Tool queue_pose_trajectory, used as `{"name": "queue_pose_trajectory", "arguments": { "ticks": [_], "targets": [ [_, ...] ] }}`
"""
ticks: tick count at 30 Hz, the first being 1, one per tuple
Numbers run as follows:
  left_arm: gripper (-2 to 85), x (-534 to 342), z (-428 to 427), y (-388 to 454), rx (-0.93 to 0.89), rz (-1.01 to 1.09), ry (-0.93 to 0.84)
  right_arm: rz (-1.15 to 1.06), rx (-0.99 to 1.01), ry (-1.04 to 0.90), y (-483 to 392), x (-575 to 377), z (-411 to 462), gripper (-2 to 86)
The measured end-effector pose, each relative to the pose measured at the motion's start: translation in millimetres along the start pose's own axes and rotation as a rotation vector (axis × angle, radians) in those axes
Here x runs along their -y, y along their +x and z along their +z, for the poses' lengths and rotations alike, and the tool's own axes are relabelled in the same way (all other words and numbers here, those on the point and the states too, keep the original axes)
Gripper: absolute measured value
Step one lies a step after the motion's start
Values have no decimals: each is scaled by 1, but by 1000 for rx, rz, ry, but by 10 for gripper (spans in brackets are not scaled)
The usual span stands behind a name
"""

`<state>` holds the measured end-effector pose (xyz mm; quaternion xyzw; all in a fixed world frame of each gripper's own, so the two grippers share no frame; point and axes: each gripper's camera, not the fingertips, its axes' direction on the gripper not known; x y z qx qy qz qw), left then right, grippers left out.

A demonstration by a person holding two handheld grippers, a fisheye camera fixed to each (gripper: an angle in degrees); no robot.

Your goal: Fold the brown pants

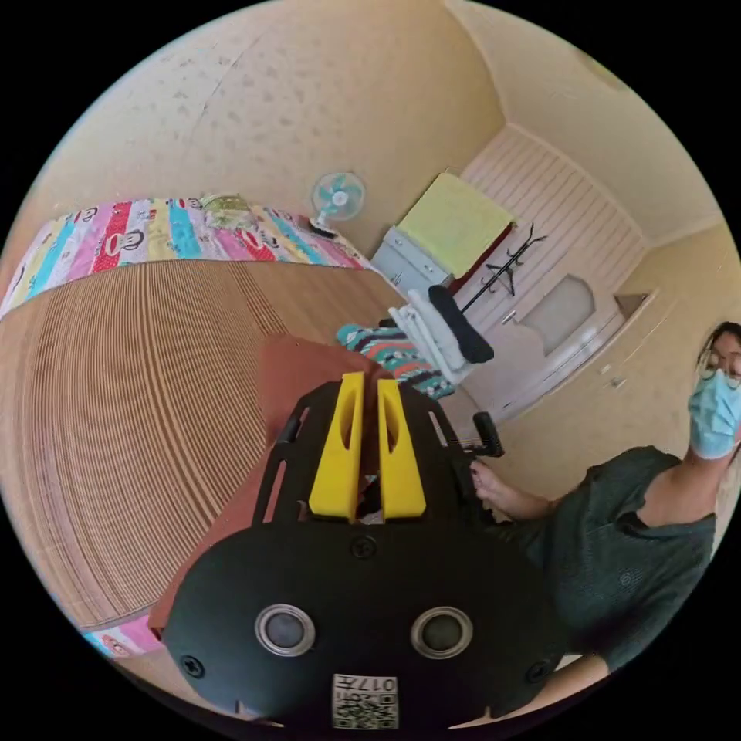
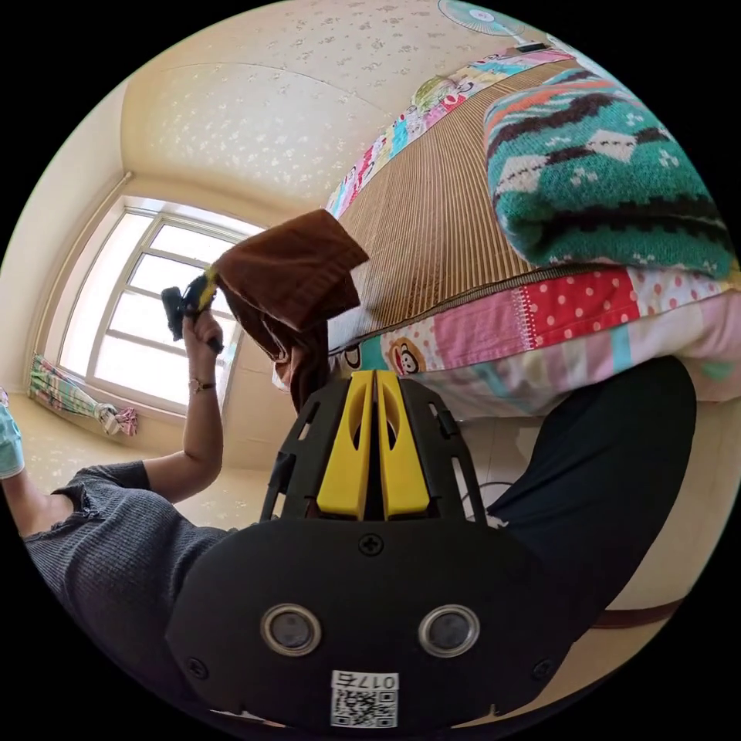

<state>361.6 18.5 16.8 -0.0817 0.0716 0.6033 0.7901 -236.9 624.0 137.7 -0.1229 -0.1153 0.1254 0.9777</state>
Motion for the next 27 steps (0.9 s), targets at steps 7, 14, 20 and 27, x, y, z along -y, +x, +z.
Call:
{"name": "queue_pose_trajectory", "arguments": {
  "ticks": [7, 14, 20, 27],
  "targets": [
    [27, -38, -64, -101, 41, -329, 326, -47, 43, -21, -21, 16, 36, 26],
    [0, -141, -46, -279, 152, -885, 260, -50, 30, -31, -24, -5, 46, 40],
    [-10, -204, -62, -291, 81, -938, 389, -221, 44, -96, -63, -22, 56, 101],
    [-10, -127, -41, -208, 359, -732, 274, -906, -9, -100, -285, -35, 119, 235]
  ]
}}
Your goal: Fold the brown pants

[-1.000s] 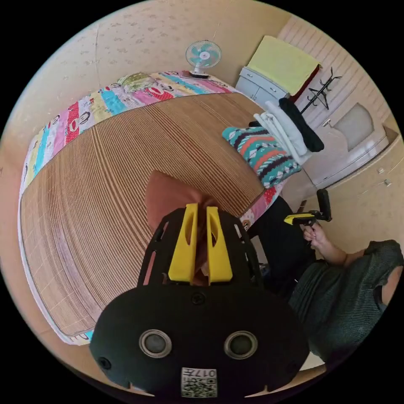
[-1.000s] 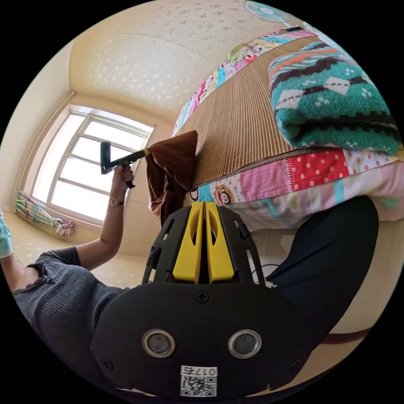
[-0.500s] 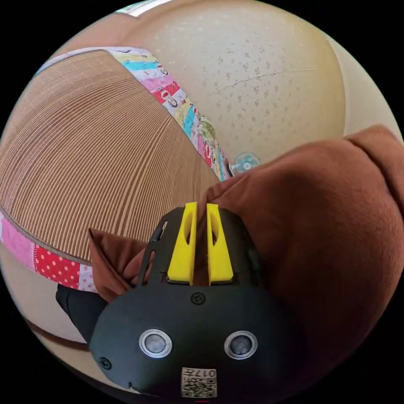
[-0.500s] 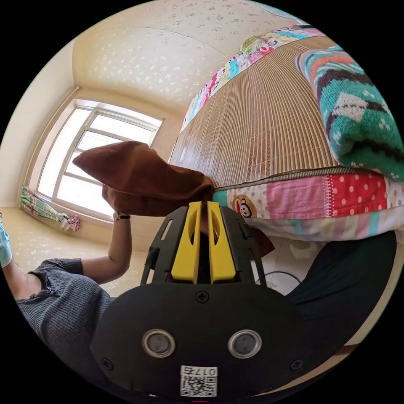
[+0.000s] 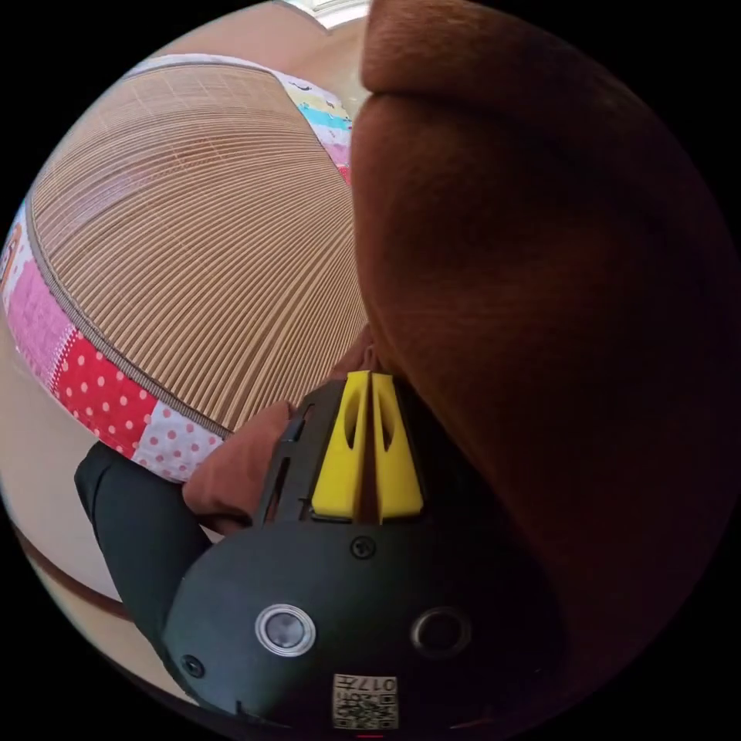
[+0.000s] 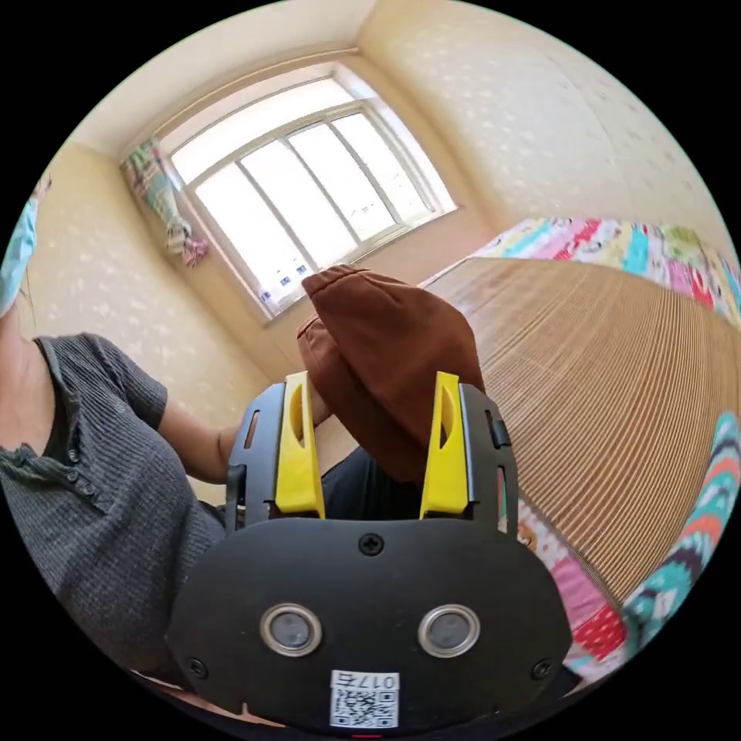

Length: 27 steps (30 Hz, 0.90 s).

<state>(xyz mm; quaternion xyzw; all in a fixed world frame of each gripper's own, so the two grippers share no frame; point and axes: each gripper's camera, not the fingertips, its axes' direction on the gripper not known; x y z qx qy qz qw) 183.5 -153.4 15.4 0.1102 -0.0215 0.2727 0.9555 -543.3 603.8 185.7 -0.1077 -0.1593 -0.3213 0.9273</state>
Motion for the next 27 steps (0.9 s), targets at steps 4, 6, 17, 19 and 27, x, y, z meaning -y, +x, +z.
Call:
{"name": "queue_pose_trajectory", "arguments": {
  "ticks": [4, 6, 17, 19, 27],
  "targets": [
    [-10, -16, 18, 47, 88, 113, -19, -40, -37, -24, -38, 57, 52, 190],
    [-9, -26, 16, 67, 95, 183, -34, 66, -104, -30, -33, 61, 61, 104],
    [78, -87, -114, 48, -305, 358, -38, 251, -325, 586, -61, 63, -107, 15],
    [85, -109, -145, 42, -348, 351, 10, 231, -424, 689, -97, 71, -141, 11],
    [170, -248, -234, 173, -245, 863, 16, 12, -538, 922, -236, 92, -192, 7]
  ]
}}
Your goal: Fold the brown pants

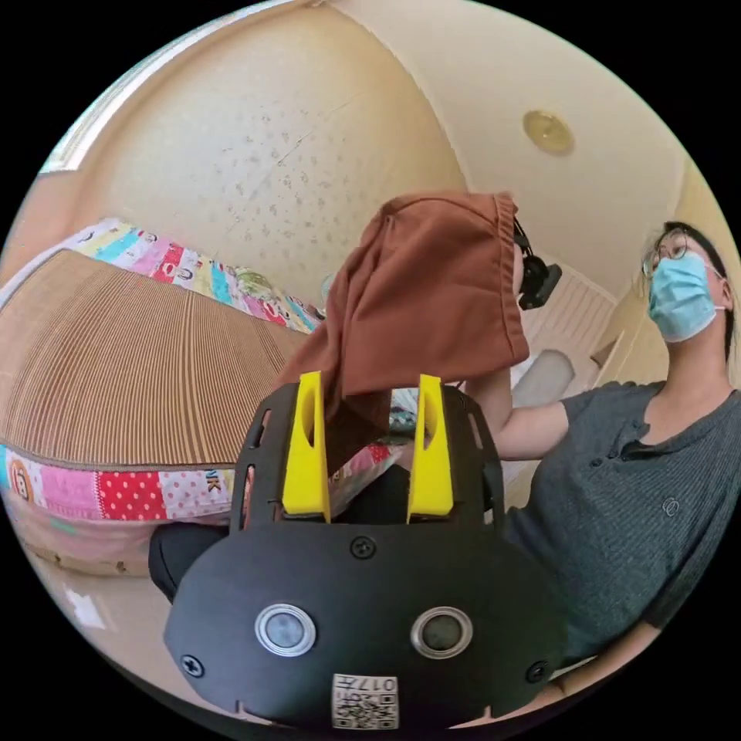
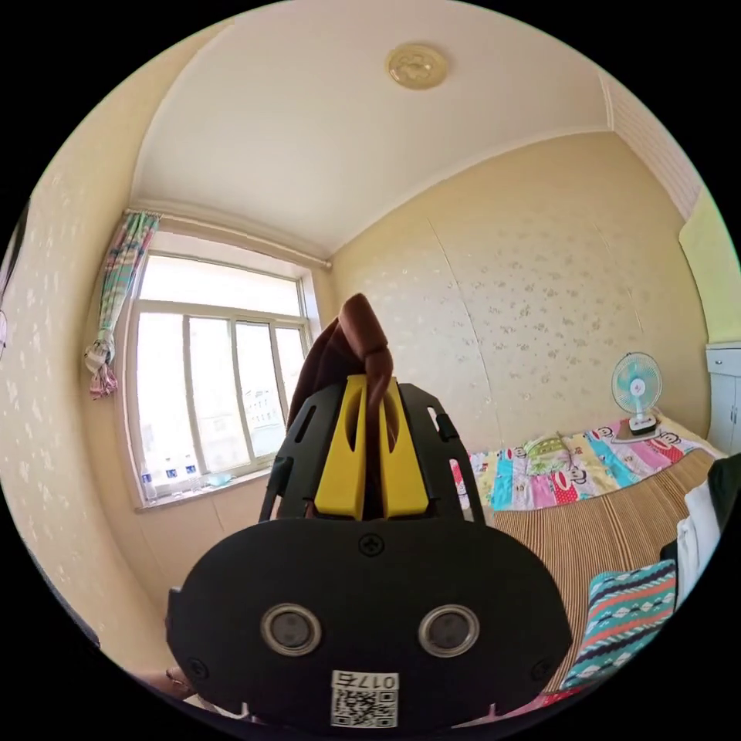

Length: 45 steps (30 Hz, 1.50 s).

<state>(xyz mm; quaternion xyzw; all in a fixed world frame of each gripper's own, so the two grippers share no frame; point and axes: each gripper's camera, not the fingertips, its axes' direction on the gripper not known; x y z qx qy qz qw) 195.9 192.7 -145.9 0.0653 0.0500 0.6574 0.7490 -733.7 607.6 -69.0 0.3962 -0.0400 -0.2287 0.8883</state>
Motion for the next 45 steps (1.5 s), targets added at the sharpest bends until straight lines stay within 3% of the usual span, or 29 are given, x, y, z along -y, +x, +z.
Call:
{"name": "queue_pose_trajectory", "arguments": {
  "ticks": [4, 6, 8, 10, 12, 14, 16, 18, 20, 24, 28, 35, 37, 38, 42, 44, 45],
  "targets": [
    [197, 20, -2, 106, 221, 216, 14, -46, -36, 117, -53, 40, -31, 8],
    [204, 38, -2, 159, 428, 305, 119, -61, -26, 148, -75, 55, -38, 8],
    [189, 60, 2, 188, 506, 344, 193, -91, -24, 174, -96, 67, -44, 9],
    [133, 86, 0, 215, 473, 407, 246, -153, -66, 177, -124, 85, -51, 9],
    [36, 108, -43, 242, 433, 431, 468, -197, -102, 180, -133, 101, -59, 9],
    [11, 129, -96, 245, 373, 364, 658, -214, -90, 170, -124, 124, -70, 10],
    [3, 161, -147, 234, 217, 302, 768, -195, 57, 129, -89, 163, -89, 11],
    [-1, 229, -188, 227, 51, 317, 752, -190, 251, 104, -60, 192, -101, 13],
    [-3, 277, -202, 238, 77, 320, 749, -178, 378, 7, -43, 226, -101, 14],
    [0, 368, -205, 268, 112, 345, 664, -189, 317, -158, -35, 282, -88, 14],
    [2, 381, -189, 262, 13, 340, 606, -139, 304, -172, -20, 279, -84, 16],
    [2, 269, -93, 169, 112, 177, 581, -22, 216, -212, 36, 143, -28, 18],
    [1, 269, -57, 134, 171, 157, 560, -10, 79, -232, 72, 108, 39, 18],
    [1, 295, -27, 104, 218, 137, 528, -10, 39, -241, 83, 105, 65, 18],
    [27, 492, 103, -73, 336, -114, 269, 48, -167, -391, 198, 139, 330, 27],
    [49, 533, 151, -149, 462, -203, 120, 27, -246, -507, 240, 134, 412, 36],
    [61, 530, 174, -186, 507, -268, 25, 50, -394, -585, 259, 112, 442, 44]
  ]
}}
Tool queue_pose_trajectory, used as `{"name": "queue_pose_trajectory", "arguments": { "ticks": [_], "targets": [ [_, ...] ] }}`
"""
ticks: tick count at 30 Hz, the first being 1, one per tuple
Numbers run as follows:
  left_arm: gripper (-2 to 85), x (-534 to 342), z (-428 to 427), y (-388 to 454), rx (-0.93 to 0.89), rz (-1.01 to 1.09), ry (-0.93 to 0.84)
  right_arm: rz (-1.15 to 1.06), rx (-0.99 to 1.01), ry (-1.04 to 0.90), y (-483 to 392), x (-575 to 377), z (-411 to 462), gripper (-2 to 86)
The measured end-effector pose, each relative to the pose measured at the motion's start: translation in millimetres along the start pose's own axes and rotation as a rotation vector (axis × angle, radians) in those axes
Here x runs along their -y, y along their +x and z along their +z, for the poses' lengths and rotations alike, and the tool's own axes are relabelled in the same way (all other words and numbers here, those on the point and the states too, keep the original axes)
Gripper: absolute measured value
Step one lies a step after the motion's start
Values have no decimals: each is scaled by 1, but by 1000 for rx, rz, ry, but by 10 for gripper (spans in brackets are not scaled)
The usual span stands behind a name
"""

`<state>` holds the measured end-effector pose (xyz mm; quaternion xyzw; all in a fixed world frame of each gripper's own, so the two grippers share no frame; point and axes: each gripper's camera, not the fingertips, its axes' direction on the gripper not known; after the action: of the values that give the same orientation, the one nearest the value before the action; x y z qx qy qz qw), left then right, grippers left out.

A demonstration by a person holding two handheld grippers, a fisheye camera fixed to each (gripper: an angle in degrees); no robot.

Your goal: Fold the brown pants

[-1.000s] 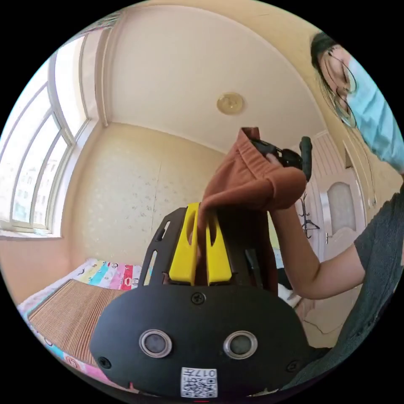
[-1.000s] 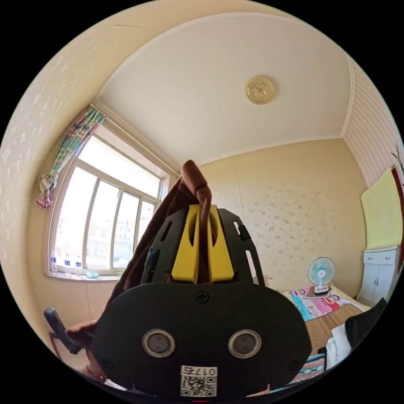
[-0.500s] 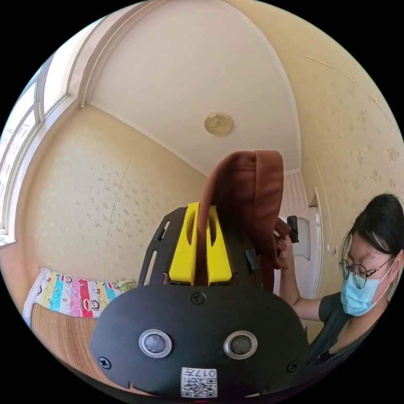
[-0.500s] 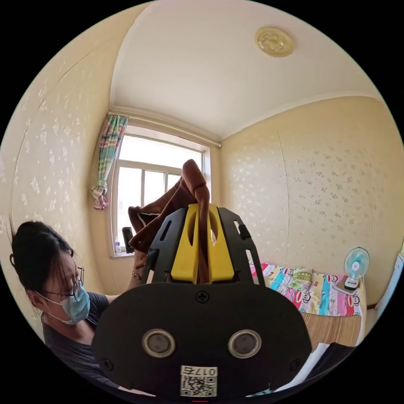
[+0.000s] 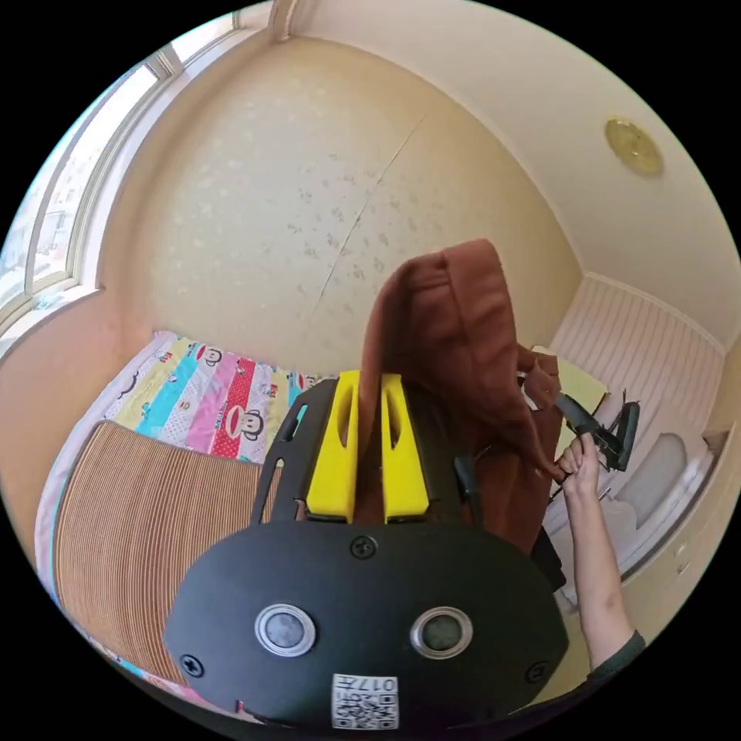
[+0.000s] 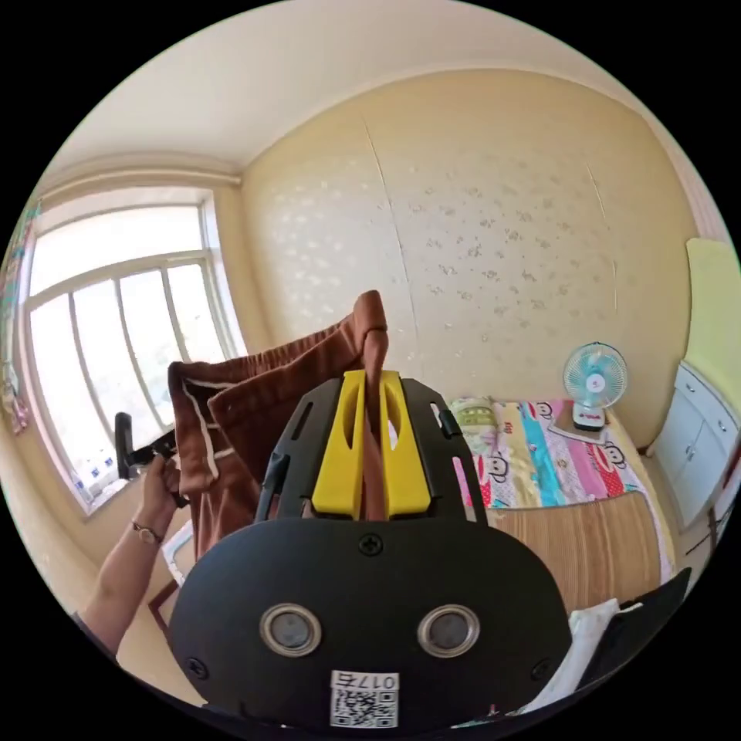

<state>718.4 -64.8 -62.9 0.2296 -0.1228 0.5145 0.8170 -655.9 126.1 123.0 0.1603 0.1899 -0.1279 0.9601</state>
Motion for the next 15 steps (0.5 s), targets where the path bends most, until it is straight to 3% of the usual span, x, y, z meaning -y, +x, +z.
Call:
{"name": "queue_pose_trajectory", "arguments": {
  "ticks": [2, 4, 8, 10, 12, 15],
  "targets": [
    [94, -26, 46, -23, -41, 27, -97, 48, -54, -96, 4, -29, 48, 50],
    [100, -87, 95, -42, -75, 99, -238, -95, 88, -180, -5, -112, 94, 62],
    [110, -316, 168, -88, 132, 185, -474, -206, 94, -391, -6, -296, 152, 68],
    [118, -410, 181, -102, 170, 161, -562, -169, 104, -568, 6, -410, 176, 76],
    [133, -511, 180, -109, 173, 94, -643, -104, 113, -645, 13, -477, 175, 81],
    [135, -589, 159, -97, 287, 35, -657, -39, 137, -680, 10, -552, 151, 86]
  ]
}}
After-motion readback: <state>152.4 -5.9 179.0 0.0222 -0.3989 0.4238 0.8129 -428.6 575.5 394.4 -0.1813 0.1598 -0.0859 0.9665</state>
